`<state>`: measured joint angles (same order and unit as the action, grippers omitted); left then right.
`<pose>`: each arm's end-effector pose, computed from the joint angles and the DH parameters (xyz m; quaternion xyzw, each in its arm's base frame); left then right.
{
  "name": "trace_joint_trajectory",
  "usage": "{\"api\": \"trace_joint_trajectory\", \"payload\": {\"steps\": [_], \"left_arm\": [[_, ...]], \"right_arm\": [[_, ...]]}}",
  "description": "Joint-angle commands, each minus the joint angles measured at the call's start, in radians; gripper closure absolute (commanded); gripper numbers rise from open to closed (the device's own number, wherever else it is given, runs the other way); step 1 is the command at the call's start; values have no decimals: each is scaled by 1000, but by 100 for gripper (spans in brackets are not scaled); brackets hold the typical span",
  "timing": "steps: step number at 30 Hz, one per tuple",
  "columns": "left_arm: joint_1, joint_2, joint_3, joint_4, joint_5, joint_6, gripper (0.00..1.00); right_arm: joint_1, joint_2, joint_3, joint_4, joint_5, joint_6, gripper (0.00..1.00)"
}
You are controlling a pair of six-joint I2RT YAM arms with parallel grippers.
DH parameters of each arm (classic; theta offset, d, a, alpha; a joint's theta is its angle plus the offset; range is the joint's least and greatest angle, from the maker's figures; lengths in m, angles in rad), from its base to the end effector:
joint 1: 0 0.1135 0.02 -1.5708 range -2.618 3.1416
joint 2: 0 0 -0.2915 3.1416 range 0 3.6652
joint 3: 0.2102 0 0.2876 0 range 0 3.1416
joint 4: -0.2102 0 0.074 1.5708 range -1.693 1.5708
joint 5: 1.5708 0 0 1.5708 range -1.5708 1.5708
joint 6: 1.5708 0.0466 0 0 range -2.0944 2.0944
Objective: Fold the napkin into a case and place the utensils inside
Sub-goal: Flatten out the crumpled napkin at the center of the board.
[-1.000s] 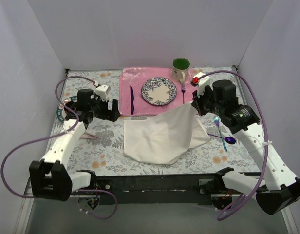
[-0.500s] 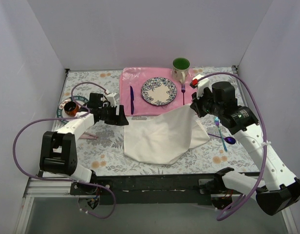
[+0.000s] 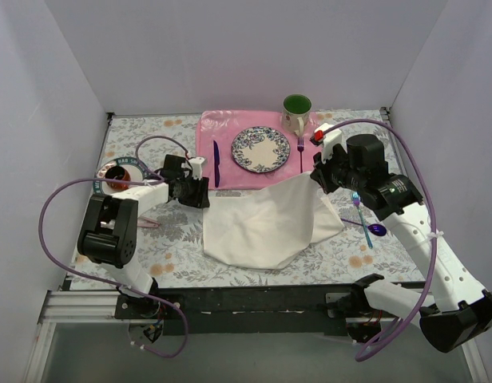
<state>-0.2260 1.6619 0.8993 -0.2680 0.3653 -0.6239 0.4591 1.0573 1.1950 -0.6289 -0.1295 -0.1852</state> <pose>0.3391 -0.0951 0.1521 -0.1398 0.9386 -0.2677 0.1669 0.2243 0.1176 0.4088 -0.3026 0.8015 0.1250 0.5005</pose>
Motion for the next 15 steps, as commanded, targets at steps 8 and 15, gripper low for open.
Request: {"api": "trace_joint_trajectory", "payload": {"steps": [8, 15], "left_arm": [[-90, 55, 30, 52, -253, 70, 57], [-128, 65, 10, 58, -299, 98, 62]], "right_arm": [[-7, -2, 11, 37, -21, 15, 99], [-8, -5, 8, 34, -19, 15, 99]]}}
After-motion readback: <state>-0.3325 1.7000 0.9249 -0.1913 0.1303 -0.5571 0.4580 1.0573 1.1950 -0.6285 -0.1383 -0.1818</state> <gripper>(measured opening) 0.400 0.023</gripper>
